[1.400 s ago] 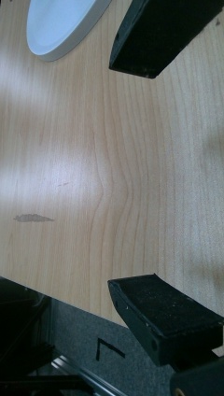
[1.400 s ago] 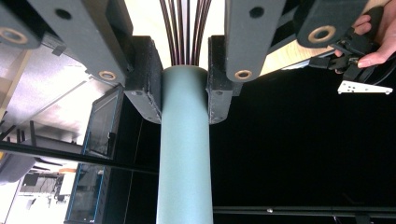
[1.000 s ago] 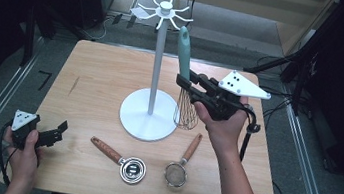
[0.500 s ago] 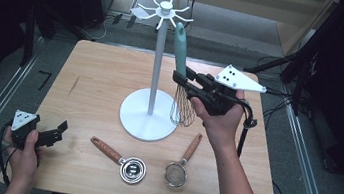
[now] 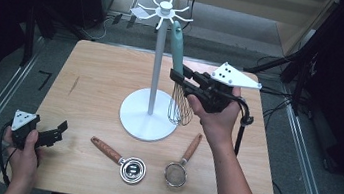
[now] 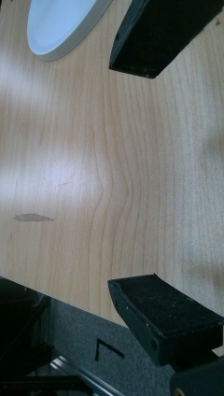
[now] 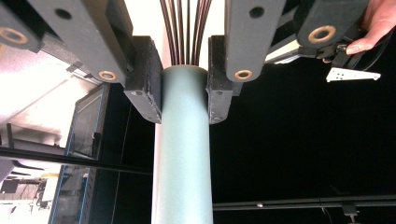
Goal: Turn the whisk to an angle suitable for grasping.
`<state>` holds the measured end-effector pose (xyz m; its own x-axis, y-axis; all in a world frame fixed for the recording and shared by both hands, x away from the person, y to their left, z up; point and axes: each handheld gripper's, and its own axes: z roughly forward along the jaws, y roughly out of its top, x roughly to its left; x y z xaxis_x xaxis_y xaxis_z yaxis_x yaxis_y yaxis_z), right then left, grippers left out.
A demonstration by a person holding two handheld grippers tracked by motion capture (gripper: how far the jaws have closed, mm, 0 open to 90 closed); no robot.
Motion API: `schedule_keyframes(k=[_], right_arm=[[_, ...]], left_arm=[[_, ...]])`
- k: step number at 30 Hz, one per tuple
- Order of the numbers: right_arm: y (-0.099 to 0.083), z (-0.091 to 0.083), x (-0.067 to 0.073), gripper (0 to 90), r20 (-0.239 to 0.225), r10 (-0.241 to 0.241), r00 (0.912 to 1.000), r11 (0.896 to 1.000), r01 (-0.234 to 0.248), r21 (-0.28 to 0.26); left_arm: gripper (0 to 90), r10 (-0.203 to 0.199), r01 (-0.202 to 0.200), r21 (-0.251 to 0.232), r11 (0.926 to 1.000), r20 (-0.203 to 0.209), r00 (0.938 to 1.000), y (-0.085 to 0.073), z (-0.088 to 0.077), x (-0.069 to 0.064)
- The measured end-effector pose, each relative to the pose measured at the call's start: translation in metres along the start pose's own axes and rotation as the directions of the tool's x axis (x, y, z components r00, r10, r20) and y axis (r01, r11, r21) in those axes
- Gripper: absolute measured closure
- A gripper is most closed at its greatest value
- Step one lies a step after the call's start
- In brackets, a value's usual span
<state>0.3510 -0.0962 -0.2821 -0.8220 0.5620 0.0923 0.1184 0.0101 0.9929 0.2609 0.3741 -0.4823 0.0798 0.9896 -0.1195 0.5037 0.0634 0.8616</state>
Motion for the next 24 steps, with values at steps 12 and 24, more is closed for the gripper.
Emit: schedule_keyframes(k=[12,24], right_arm=[[-0.001,0.006,-0.005,68.0,0.005,0.009,0.9999,1.0,-0.009,0.015],[0.013,0.004,-0.002,90.0,0.061,-0.025,0.9978,1.0,0.026,-0.009]], left_arm=[[0.0,0.0,0.0,0.0,1.0,0.001,1.0,0.0,0.0,0.0],[0.0,-0.001,0.001,0.0,1.0,0.001,1.0,0.0,0.0,0.0]])
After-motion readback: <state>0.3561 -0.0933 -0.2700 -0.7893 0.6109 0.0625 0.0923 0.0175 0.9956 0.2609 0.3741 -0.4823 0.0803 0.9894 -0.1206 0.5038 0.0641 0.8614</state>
